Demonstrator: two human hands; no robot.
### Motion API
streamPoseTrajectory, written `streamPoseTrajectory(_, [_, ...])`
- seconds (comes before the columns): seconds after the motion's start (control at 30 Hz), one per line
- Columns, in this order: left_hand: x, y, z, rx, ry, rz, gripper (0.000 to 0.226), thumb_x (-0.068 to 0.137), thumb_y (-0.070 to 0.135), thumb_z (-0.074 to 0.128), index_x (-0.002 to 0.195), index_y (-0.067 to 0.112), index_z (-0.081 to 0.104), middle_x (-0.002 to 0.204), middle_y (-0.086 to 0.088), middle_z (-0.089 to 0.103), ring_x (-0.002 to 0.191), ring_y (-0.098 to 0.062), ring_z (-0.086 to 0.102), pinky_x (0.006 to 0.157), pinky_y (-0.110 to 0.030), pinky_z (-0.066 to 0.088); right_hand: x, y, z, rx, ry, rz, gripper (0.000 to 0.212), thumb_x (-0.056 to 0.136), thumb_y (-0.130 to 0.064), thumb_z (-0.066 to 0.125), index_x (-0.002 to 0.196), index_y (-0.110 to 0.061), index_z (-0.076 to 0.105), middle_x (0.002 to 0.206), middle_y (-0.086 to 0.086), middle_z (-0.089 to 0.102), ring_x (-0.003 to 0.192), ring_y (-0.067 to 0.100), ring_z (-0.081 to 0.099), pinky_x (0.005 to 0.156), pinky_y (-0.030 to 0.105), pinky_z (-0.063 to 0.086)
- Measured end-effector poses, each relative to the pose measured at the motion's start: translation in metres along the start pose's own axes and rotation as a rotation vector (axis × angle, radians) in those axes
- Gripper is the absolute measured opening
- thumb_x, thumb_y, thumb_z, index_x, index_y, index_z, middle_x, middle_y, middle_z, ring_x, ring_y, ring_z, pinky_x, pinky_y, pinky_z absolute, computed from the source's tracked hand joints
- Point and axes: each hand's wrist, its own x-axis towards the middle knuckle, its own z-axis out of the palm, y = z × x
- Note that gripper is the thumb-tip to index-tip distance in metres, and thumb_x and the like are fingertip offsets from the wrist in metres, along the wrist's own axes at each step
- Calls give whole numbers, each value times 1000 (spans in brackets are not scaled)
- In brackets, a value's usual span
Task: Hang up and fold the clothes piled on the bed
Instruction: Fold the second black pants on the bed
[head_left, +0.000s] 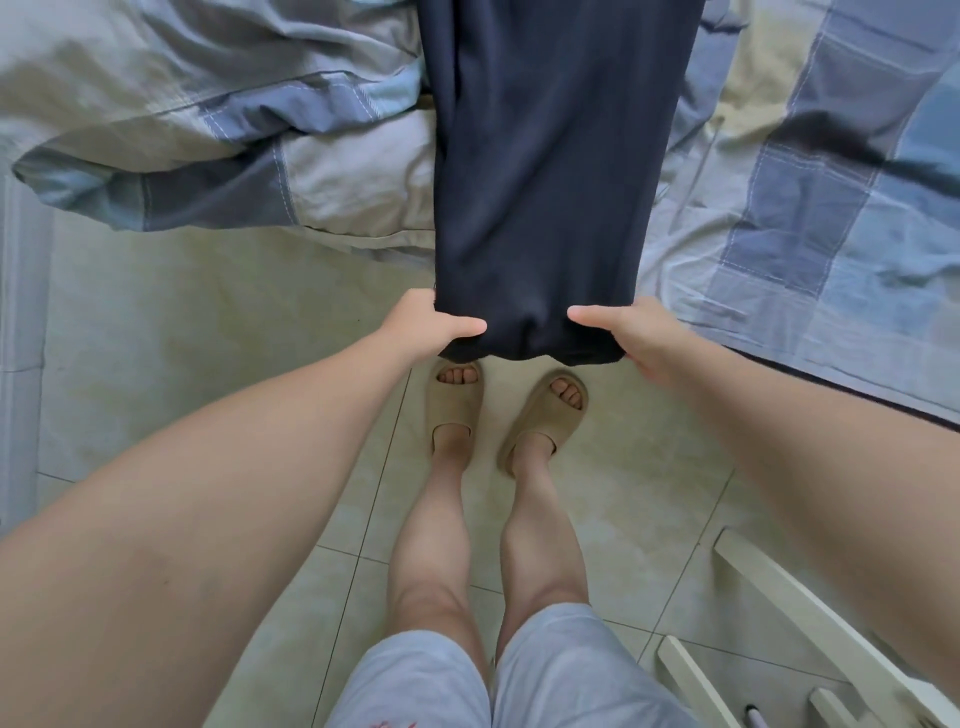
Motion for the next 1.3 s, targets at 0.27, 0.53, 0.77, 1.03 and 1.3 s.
streamPoseTrajectory(0.27, [-67,-4,-14,-70,-150,-18,36,82,24,81,114,28,64,97,19,66,88,4,60,64,-11,44,-79,27,-3,39,-3,39,52,59,-44,89,103,-23,73,106,-7,77,106,17,70,100,39,52])
streamPoseTrajectory(0.53, [-160,-7,-33,28,-177,-46,27,83,15,73,109,16,66,101,3,71,87,-21,66,66,-28,53,-184,28,18,40,25,-74,36,80,-23,83,113,-27,69,108,-8,75,98,11,71,80,27,55])
streamPoseTrajectory(0.77, [-230,-13,-41,-261,-73,-126,19,89,9,67,107,15,64,106,-4,70,84,-19,66,65,-28,56,-254,33,48,226,190,-80,24,83,-15,79,105,-19,71,107,1,74,97,21,70,85,34,57])
streamPoseTrajectory(1.03, [-289,-20,-59,-245,47,-78,28,100,32,56,125,21,58,118,1,65,104,-22,64,80,-35,57,-312,45,53,401,217,-79,24,94,-23,69,117,-18,65,113,1,72,102,23,69,82,35,57])
streamPoseTrajectory(1.3, [-340,-46,-49,-294,121,-41,20,101,38,49,116,29,59,105,5,67,74,-16,61,64,-28,39,-356,68,60,489,158,-101,11,95,-22,66,105,-26,65,109,-4,73,99,21,69,74,33,56])
